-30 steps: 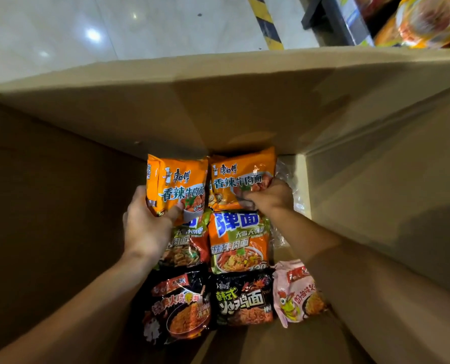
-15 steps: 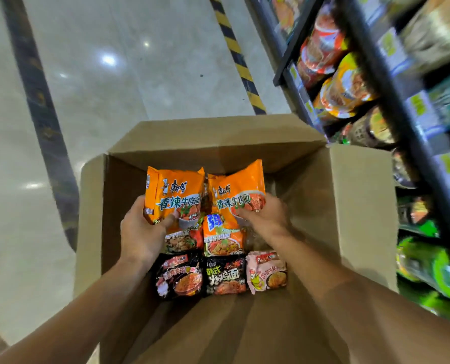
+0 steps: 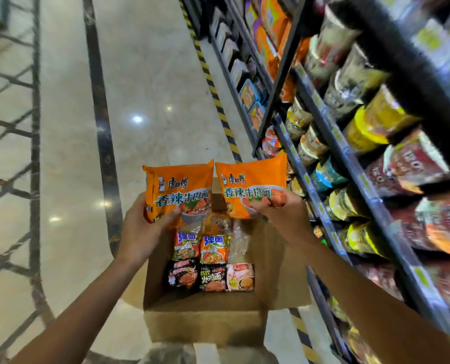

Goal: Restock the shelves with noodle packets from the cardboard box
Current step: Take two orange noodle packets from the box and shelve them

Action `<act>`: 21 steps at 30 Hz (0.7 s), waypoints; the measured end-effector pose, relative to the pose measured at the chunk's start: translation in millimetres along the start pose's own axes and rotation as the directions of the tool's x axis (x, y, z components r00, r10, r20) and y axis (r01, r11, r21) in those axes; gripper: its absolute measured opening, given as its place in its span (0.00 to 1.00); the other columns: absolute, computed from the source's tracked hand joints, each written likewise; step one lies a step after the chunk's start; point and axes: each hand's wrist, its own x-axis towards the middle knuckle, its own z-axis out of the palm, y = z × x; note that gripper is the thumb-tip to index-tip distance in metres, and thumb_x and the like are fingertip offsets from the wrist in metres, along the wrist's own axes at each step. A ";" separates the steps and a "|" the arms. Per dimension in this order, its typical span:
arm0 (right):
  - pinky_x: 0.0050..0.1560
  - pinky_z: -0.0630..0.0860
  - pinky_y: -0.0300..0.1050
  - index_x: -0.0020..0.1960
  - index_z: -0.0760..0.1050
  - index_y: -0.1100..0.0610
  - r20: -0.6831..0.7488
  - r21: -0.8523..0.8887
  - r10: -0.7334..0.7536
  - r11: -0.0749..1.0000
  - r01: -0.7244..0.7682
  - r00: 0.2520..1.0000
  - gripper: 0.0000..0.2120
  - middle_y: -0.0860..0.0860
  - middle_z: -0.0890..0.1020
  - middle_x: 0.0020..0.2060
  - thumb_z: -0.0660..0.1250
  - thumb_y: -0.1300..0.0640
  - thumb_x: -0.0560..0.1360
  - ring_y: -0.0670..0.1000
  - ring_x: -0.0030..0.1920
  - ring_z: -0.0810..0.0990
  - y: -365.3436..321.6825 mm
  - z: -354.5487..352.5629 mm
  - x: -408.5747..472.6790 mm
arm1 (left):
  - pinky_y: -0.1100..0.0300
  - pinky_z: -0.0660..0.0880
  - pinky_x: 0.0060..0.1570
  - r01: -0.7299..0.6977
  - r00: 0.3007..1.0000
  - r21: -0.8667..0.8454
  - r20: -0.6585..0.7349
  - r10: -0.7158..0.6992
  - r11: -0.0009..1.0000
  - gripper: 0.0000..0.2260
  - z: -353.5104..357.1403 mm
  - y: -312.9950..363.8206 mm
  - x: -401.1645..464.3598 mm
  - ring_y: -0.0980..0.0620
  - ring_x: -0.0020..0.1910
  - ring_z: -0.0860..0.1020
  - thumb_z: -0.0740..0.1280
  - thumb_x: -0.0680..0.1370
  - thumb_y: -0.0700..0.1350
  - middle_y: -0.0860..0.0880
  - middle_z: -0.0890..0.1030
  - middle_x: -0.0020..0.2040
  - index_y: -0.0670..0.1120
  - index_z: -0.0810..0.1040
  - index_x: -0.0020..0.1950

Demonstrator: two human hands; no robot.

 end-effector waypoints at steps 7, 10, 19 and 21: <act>0.41 0.75 0.32 0.43 0.80 0.51 -0.100 0.060 -0.136 0.988 0.143 0.986 0.09 0.40 0.85 0.35 0.80 0.56 0.69 0.39 0.38 0.83 -90.5 -48.9 -111.1 | 0.63 0.78 0.50 -0.191 0.978 -0.068 0.067 0.195 0.979 0.21 -53.8 83.8 -69.8 0.61 0.54 0.81 0.74 0.74 0.49 0.56 0.83 0.57 0.53 0.75 0.66; 0.39 0.74 0.31 0.46 0.80 0.52 -0.159 0.067 -0.174 0.980 0.187 0.972 0.12 0.39 0.85 0.36 0.80 0.54 0.68 0.39 0.38 0.83 -106.6 -55.9 -163.2 | 0.62 0.79 0.49 -0.263 0.959 -0.099 0.085 0.272 0.960 0.20 -80.0 107.2 -87.8 0.60 0.54 0.81 0.74 0.74 0.50 0.56 0.83 0.57 0.57 0.74 0.64; 0.40 0.80 0.41 0.54 0.82 0.55 -0.424 0.162 -0.168 0.953 0.257 0.890 0.10 0.48 0.87 0.46 0.76 0.58 0.73 0.48 0.46 0.86 -112.0 -58.8 -315.1 | 0.60 0.82 0.45 -0.400 0.844 -0.231 0.284 0.455 0.887 0.21 -117.7 146.1 -147.1 0.56 0.52 0.83 0.74 0.73 0.50 0.55 0.84 0.56 0.53 0.76 0.66; 0.42 0.79 0.36 0.56 0.81 0.53 -0.468 0.186 -0.158 0.944 0.272 0.869 0.12 0.45 0.87 0.48 0.76 0.57 0.74 0.45 0.48 0.86 -110.7 -65.5 -346.4 | 0.60 0.82 0.44 -0.427 0.806 -0.253 0.328 0.493 0.868 0.21 -111.7 154.3 -163.7 0.56 0.52 0.83 0.74 0.73 0.50 0.55 0.84 0.55 0.54 0.76 0.65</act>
